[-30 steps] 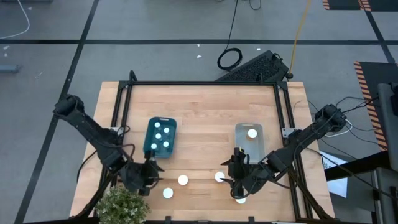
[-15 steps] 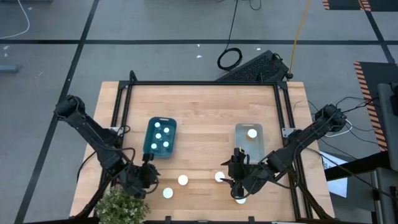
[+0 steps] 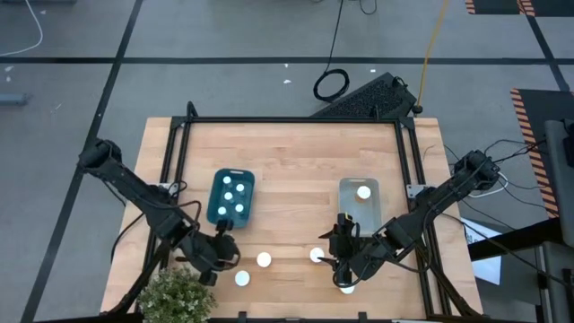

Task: Pick and place medicine bottles into bin by pill shape (circle, oval)
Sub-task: Put the orange pill bottle into the gray bin

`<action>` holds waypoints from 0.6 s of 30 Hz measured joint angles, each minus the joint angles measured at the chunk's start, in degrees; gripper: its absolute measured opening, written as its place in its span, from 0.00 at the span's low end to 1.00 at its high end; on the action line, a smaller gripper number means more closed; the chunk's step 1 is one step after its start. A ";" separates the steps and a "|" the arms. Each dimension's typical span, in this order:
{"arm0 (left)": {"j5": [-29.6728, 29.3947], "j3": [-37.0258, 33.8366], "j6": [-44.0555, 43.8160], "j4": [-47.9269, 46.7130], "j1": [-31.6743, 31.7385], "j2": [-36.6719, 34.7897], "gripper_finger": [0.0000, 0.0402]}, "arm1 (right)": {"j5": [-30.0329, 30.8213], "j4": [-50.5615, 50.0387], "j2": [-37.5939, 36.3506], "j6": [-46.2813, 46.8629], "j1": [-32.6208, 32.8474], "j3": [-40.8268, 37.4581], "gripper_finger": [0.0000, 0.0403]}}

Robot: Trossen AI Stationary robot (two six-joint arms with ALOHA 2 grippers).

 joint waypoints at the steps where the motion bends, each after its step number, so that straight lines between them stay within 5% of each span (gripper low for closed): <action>1: 0.00 1.45 0.63 -1.19 0.02 0.80 0.37 | 0.00 0.00 0.00 -0.05 0.00 0.00 0.65; 10: -0.03 15.59 1.23 -14.08 -0.36 14.27 0.37 | -0.01 0.00 0.00 -0.05 0.19 -0.02 0.65; 18: 3.34 17.10 -3.22 -15.10 -1.38 19.14 0.44 | 0.08 0.30 0.00 0.14 2.18 -0.02 0.65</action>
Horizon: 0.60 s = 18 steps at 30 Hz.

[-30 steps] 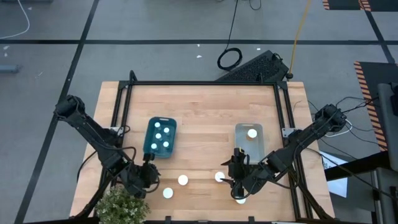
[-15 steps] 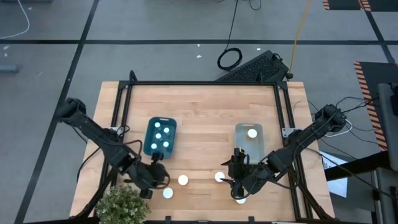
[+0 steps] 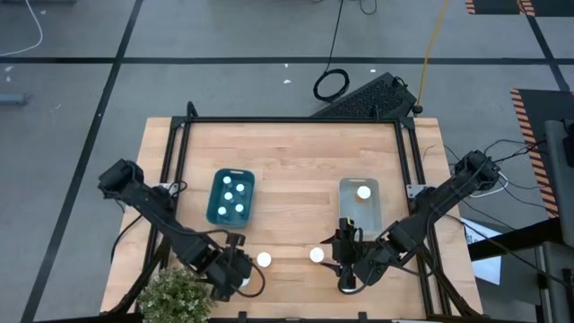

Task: Pick and place medicine bottles into bin by pill shape (circle, oval)
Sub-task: Put the orange pill bottle into the gray bin

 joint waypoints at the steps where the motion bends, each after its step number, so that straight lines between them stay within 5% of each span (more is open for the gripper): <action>1: -0.01 0.00 -0.22 -0.06 -0.32 0.15 0.46 | 0.06 0.11 0.00 0.00 0.10 0.00 0.65; 18: -4.40 0.00 -5.54 1.62 -3.88 0.08 0.62 | 0.22 0.62 0.00 0.00 0.05 0.00 0.65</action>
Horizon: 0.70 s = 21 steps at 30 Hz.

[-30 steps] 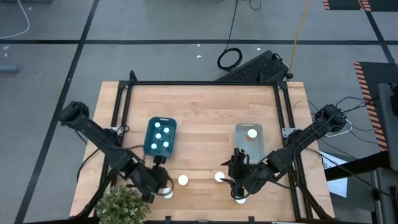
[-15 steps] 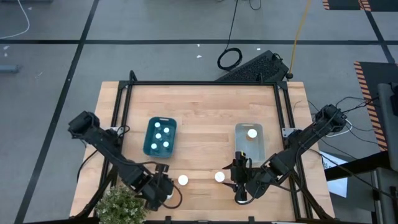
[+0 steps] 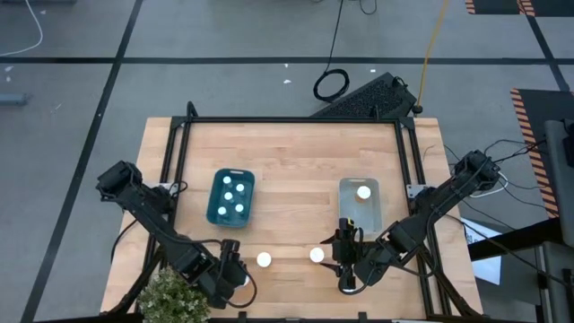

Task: Pick and place medicine bottles into bin by pill shape (circle, oval)
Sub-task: Put the orange pill bottle into the gray bin

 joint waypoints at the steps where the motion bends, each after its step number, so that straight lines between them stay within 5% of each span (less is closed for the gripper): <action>1: 0.29 0.00 -0.86 1.00 0.13 0.00 0.64 | 0.00 0.00 0.00 0.00 0.00 0.00 0.65; 10: 2.12 0.00 -2.01 0.35 0.72 -0.02 0.79 | -0.11 0.00 0.00 -0.50 0.00 0.00 0.65; 21: 2.28 0.51 -3.13 -1.08 0.38 0.01 0.80 | -0.37 -1.01 -0.02 -2.30 -0.39 0.00 0.65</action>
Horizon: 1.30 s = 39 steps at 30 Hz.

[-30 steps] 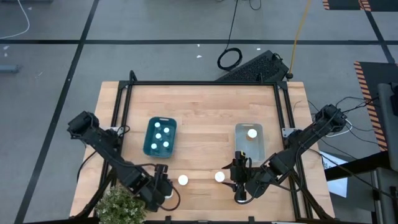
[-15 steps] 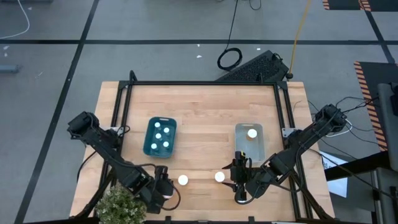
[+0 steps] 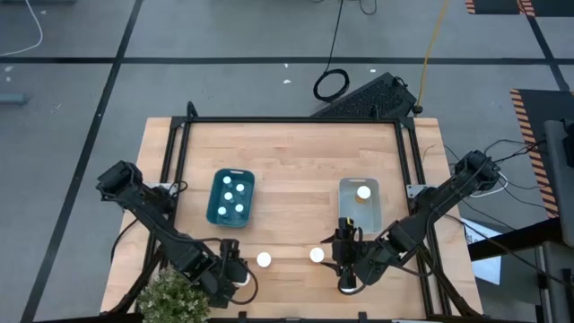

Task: Pick and place medicine bottles into bin by pill shape (circle, oval)
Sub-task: Put the orange pill bottle into the gray bin

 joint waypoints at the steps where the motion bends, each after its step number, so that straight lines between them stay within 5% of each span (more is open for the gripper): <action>1: -0.37 0.37 0.01 -0.14 -0.06 0.31 0.80 | 0.00 0.00 0.00 -0.04 -0.08 0.00 0.65; 14: -2.90 6.37 -2.17 -5.96 -1.05 10.59 0.80 | -0.15 0.07 -0.02 1.23 0.36 0.00 0.65; 26: -3.82 6.74 -4.79 -6.90 -1.02 11.25 0.80 | -0.17 0.09 -0.02 1.04 0.39 0.00 0.65; 34: -6.92 5.76 -18.15 -6.29 -1.57 11.28 0.80 | -0.17 0.09 -0.02 1.21 0.39 0.00 0.65; 39: -10.44 5.70 -16.26 -6.13 -2.48 13.02 0.80 | -0.19 0.07 -0.02 1.26 0.39 0.00 0.65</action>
